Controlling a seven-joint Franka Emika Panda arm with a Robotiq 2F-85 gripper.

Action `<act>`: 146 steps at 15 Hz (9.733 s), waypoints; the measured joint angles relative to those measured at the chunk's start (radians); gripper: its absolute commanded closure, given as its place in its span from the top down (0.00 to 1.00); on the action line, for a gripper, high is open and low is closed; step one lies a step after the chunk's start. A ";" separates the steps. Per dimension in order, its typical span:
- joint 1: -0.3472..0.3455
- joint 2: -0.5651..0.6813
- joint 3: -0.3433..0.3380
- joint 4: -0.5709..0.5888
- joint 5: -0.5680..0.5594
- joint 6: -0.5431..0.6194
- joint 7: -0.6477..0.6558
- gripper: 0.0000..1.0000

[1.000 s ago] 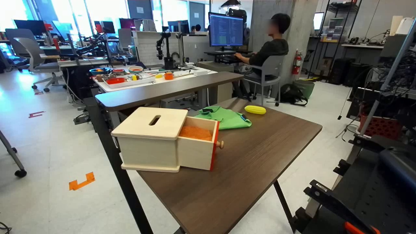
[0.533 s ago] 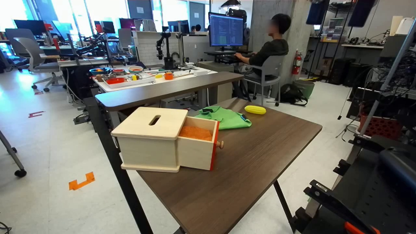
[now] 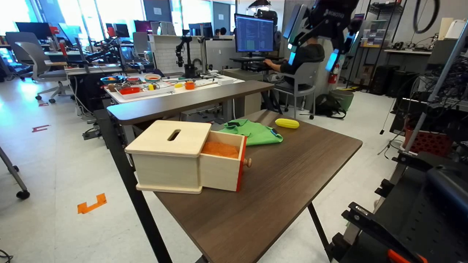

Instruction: Fold the green towel, then move the maize cob to the left

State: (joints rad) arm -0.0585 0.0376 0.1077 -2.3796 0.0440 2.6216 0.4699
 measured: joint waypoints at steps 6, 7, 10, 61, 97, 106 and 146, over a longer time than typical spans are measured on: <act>0.014 0.392 -0.114 0.289 0.010 0.102 0.000 1.00; 0.016 0.451 -0.127 0.337 0.013 0.103 0.000 1.00; 0.025 0.594 -0.157 0.458 0.023 0.107 0.000 1.00; 0.237 0.735 -0.210 0.530 0.084 0.209 0.126 0.01; -0.145 0.603 -0.121 0.659 0.035 -0.450 -0.676 1.00; -0.049 0.912 -0.241 1.046 -0.142 -0.459 -0.446 1.00; -0.047 1.208 -0.290 1.464 -0.074 -0.353 0.137 1.00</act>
State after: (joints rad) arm -0.1054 1.2458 -0.1827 -0.9157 -0.0297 2.2683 0.6069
